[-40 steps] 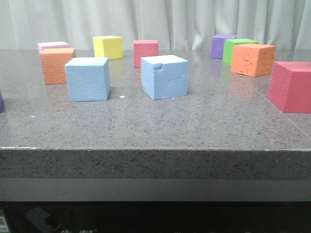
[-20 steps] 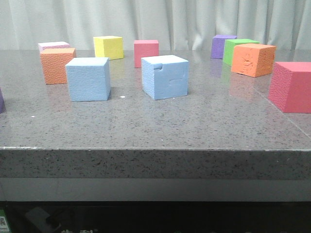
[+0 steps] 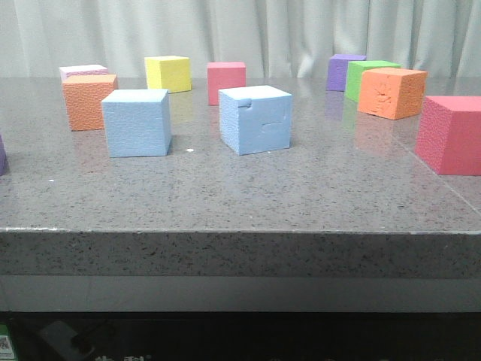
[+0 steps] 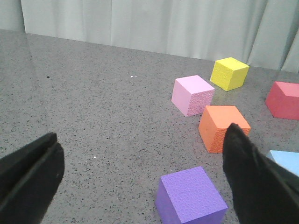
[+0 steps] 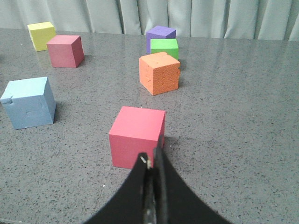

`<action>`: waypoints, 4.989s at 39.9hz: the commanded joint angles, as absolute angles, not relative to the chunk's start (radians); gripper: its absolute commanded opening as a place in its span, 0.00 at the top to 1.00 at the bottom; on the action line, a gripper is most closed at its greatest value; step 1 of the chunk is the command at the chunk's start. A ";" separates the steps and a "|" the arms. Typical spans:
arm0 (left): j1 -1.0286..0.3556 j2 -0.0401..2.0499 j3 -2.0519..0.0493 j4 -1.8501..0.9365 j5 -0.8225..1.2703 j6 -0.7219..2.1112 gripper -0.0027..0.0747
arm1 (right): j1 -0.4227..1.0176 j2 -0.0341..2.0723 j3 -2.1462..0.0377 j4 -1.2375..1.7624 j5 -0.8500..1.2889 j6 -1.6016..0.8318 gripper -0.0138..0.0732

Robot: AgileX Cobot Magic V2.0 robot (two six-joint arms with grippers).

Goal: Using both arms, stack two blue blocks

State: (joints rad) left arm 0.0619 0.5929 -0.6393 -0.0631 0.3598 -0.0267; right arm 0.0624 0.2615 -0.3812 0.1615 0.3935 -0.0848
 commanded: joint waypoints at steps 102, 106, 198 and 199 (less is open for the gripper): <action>-0.443 1.883 -1.819 -0.137 1.193 -0.189 0.10 | 0.061 0.269 -0.408 0.157 0.302 -0.097 0.91; -0.443 1.883 -1.819 -0.133 1.193 -0.189 0.17 | 0.061 0.269 -0.408 0.157 0.302 -0.097 0.91; -0.599 1.972 -2.161 -0.204 1.287 -0.154 0.59 | 0.061 0.269 -0.408 0.158 0.303 -0.097 0.91; -0.599 1.972 -2.161 -0.204 1.287 -0.154 0.56 | 0.061 0.269 -0.408 0.158 0.303 -0.097 0.91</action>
